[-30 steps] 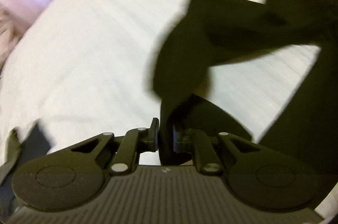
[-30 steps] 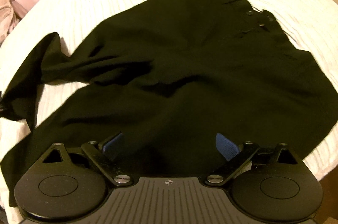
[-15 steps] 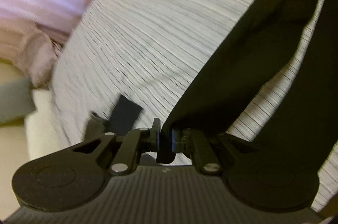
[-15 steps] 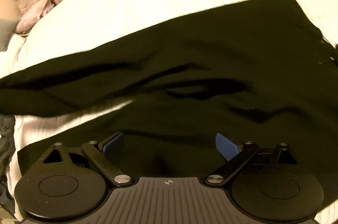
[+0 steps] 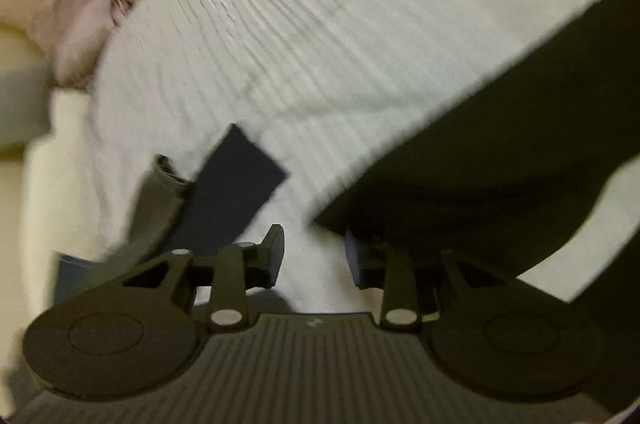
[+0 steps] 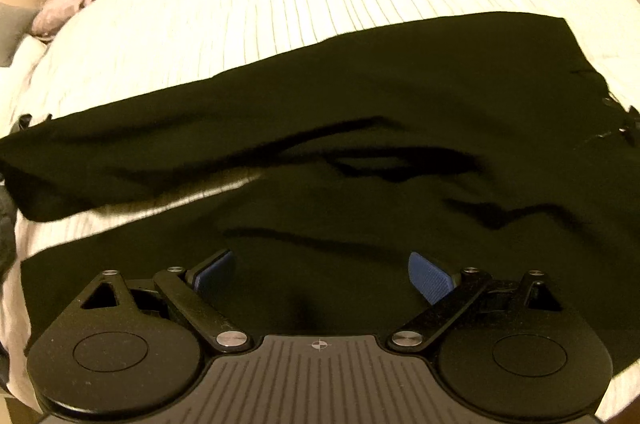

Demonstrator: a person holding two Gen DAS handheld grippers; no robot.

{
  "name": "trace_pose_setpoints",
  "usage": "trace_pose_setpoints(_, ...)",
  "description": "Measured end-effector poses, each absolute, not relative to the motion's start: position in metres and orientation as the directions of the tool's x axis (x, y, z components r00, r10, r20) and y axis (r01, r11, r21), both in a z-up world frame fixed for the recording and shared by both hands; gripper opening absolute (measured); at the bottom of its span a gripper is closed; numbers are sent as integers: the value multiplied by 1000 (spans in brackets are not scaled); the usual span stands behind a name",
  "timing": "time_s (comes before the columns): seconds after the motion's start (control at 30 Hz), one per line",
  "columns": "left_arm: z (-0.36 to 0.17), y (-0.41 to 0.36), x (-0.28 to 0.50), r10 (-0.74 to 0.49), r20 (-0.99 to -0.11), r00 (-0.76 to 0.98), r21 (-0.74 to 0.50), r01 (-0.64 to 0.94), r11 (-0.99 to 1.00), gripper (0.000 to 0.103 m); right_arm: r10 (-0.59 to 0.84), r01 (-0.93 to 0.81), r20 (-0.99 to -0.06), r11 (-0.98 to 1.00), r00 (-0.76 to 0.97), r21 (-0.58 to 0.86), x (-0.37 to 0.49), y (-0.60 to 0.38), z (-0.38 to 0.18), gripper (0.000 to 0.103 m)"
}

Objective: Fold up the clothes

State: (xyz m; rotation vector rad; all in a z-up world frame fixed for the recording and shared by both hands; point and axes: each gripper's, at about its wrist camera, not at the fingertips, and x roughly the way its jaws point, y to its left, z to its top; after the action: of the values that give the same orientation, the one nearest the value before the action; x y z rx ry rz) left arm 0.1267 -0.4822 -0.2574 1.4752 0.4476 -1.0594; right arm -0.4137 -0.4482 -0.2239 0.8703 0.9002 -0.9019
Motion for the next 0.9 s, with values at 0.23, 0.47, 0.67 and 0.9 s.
trace_pose_setpoints(0.23, -308, -405, 82, -437, -785, 439, 617, 615, -491, 36, -242, 916, -920, 335, 309, 220, -409, -437, -232, 96)
trace_pose_setpoints(0.47, -385, -361, 41, -477, -819, 319, 569, 337, -751, 39, -211, 892, -921, 391, 327, 227, -378, -433, -244, 96)
trace_pose_setpoints(0.67, -381, -383, 66, -524, -762, 379, 646, 412, -642, 3, -205, 891, -931, 409, 302, 199, -375, -424, -245, 96)
trace_pose_setpoints(0.9, -324, -358, 83, -518, -743, 423, 669, 473, -573, 5, -229, 899, -927, 395, 297, 191, -388, -424, -239, 96)
